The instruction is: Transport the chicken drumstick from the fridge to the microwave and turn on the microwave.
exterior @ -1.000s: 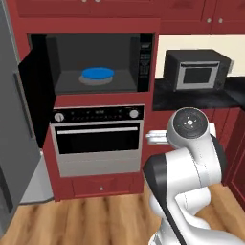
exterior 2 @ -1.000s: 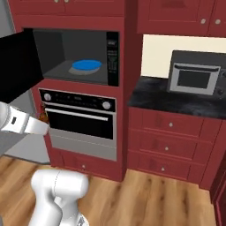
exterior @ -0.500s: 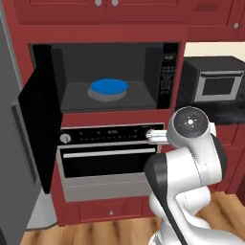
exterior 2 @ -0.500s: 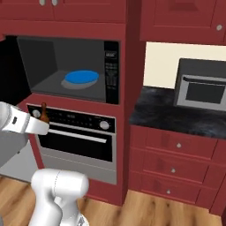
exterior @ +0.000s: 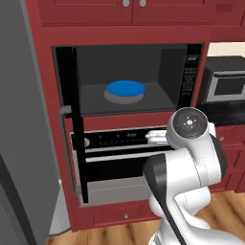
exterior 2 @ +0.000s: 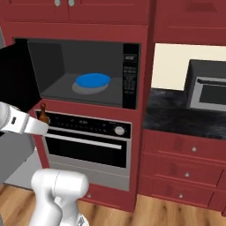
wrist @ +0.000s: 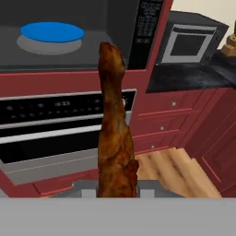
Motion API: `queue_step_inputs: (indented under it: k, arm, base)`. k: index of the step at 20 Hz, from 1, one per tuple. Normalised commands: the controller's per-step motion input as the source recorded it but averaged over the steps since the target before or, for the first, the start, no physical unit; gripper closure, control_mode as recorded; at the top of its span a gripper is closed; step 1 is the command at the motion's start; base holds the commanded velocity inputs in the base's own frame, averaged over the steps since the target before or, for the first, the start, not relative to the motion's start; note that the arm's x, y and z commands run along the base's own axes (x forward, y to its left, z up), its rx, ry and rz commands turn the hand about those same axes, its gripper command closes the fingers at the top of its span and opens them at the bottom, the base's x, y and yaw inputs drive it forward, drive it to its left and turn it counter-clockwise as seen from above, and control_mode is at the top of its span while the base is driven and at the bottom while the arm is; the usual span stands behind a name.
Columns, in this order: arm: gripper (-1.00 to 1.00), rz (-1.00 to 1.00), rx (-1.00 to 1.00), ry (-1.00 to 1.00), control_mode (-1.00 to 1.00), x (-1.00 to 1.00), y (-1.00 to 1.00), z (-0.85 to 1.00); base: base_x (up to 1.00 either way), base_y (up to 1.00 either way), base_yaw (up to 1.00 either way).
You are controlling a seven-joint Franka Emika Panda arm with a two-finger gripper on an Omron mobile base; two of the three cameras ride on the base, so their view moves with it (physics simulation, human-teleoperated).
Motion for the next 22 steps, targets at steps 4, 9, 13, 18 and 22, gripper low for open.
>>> queue_step_inputs:
  k: [4, 9, 13, 18, 22]
  arm:
    - [1.0, 0.0, 0.0, 0.0, 1.0, 0.0, 0.0, 0.0]
    - [1.0, 0.0, 0.0, 0.0, 1.0, 0.0, 0.0, 0.0]
    - [1.0, 0.0, 0.0, 0.0, 1.0, 0.0, 0.0, 0.0]
    - [1.0, 0.0, 0.0, 0.0, 1.0, 0.0, 0.0, 0.0]
    - [1.0, 0.0, 0.0, 0.0, 1.0, 0.0, 0.0, 0.0]
  base:
    - [0.23, 0.36, 0.0]
    - [0.36, 0.34, -0.03]
    - [0.45, 0.29, -0.05]
    - [0.36, 0.23, -0.07]
    - [0.16, 0.11, -0.05]
